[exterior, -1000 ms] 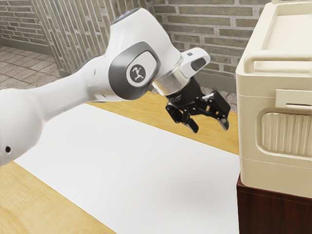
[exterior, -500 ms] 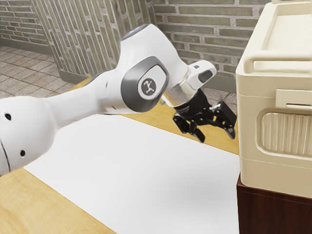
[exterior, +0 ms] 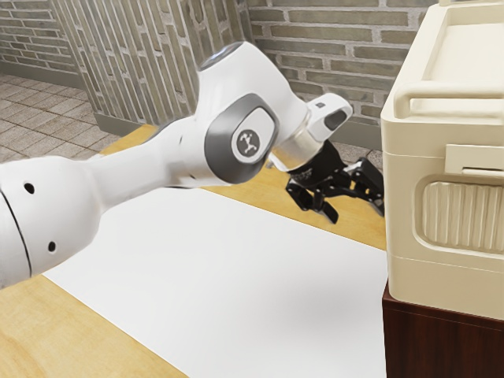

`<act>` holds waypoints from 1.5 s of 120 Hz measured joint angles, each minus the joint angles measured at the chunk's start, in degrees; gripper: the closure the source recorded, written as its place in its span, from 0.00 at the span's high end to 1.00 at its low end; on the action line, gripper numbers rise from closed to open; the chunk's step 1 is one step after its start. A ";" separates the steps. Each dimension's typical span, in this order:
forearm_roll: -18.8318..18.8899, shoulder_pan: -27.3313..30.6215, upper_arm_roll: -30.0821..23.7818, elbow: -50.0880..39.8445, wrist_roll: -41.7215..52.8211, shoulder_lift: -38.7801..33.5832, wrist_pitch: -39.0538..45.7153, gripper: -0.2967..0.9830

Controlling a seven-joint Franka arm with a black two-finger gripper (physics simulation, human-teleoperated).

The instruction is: Pull the drawer handle with one arm to open the drawer

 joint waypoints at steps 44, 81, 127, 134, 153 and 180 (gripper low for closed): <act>-1.33 -0.37 0.02 -0.03 0.00 2.69 2.10 0.77; 0.05 -0.74 0.45 -1.15 0.06 2.06 2.37 0.77; 4.05 -1.80 2.26 -5.06 0.15 -2.34 2.29 0.77; 4.18 -1.70 2.46 -5.67 0.16 -3.02 2.28 0.77; 4.23 -1.73 2.67 -7.08 0.18 -3.89 2.27 0.77; 4.29 -1.87 3.67 -10.12 0.19 -6.42 2.26 0.77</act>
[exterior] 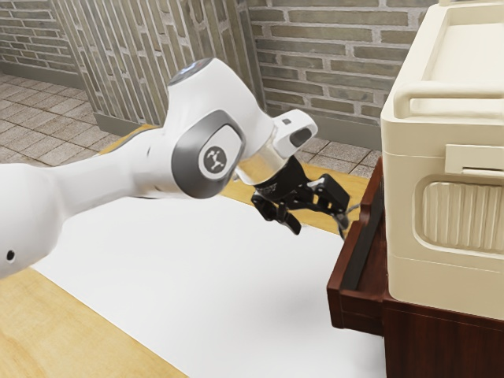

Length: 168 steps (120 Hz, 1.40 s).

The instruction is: Pull the drawer handle with one arm to open the drawer

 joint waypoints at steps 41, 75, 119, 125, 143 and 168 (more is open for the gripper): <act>0.17 -0.13 2.42 -2.30 0.01 -1.60 0.00 0.77; 0.21 -0.23 4.93 -3.03 0.05 -1.93 -0.01 0.77; 2.58 3.06 1.63 -2.97 -0.01 -2.66 -0.93 0.77; 2.81 5.45 -0.98 -3.23 -0.03 -3.03 -1.16 0.77; 2.97 12.36 -6.33 -5.46 -0.11 -4.75 -1.56 0.77; 3.29 16.08 -6.92 -7.83 -0.26 -6.54 -1.83 0.77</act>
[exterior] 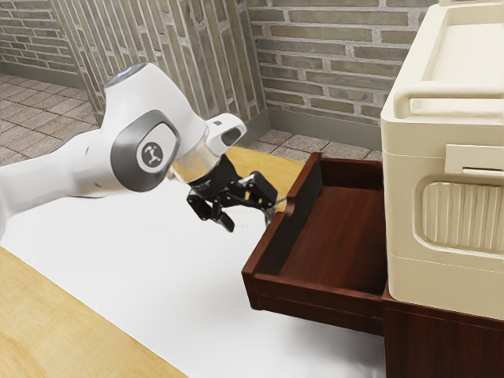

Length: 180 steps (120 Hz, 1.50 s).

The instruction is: Pull the drawer handle with one arm to open the drawer

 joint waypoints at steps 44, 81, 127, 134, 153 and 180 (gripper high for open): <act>0.09 0.07 -0.29 -0.57 -0.15 -3.94 -0.08 0.77; 4.47 -1.24 -3.50 8.46 -1.34 -6.41 -4.74 0.77; 22.95 1.41 -9.03 24.61 -11.40 -6.21 -34.03 0.77; 23.82 1.93 -9.15 25.45 -11.66 -6.09 -36.39 0.77; 29.51 -3.30 -9.61 25.81 -11.67 -6.01 -40.89 0.77; 31.63 -2.55 -9.64 25.91 -11.25 -5.11 -43.66 0.77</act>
